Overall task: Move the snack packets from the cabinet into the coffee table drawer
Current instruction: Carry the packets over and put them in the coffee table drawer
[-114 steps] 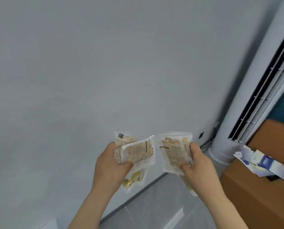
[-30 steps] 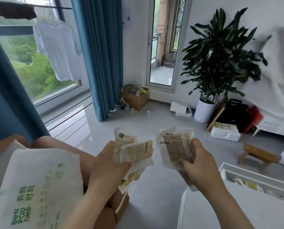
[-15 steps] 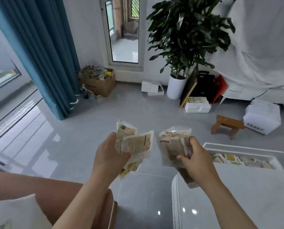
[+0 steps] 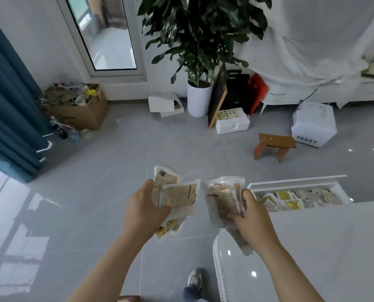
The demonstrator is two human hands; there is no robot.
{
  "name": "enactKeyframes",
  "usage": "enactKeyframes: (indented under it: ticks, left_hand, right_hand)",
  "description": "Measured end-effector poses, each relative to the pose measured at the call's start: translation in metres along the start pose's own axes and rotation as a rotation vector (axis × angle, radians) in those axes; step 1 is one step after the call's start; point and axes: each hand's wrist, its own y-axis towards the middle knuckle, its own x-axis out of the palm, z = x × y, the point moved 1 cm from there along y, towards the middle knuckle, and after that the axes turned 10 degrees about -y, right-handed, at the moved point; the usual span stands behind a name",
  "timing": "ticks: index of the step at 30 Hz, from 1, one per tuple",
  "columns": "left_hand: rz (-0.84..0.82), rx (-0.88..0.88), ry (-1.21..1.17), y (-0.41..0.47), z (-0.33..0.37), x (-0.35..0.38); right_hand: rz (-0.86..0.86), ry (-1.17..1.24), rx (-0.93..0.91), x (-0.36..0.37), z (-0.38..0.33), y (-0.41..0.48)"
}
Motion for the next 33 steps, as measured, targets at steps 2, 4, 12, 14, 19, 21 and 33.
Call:
enactKeyframes:
  ticks: [2,4,12,14,19,21,33]
  left_hand:
    - [-0.015,0.021,0.001,0.027,0.018,0.013]
    - [-0.034,0.044,0.025,0.053,0.034,0.027]
    - [-0.182,0.152,0.129,0.166,0.085,0.077]
    - [-0.231,0.189,0.152,0.201,0.097,0.089]
    - [-0.369,0.295,0.209,0.289,0.133,0.115]
    - [-0.441,0.338,0.243,0.318,0.151,0.123]
    - [-0.829,0.56,0.34,0.393,0.242,0.227]
  right_hand:
    - [0.014,0.018,0.019,-0.012,0.004,0.026]
    - [0.022,0.037,0.046,-0.022,0.009,0.049]
    - [0.081,0.049,0.222,-0.041,0.035,0.132]
    - [0.116,0.057,0.274,-0.04,0.038,0.155]
    - [0.182,0.132,0.436,-0.038,0.038,0.212]
    - [0.21,0.168,0.528,-0.037,0.035,0.228]
    - [0.437,0.297,0.863,-0.057,0.066,0.272]
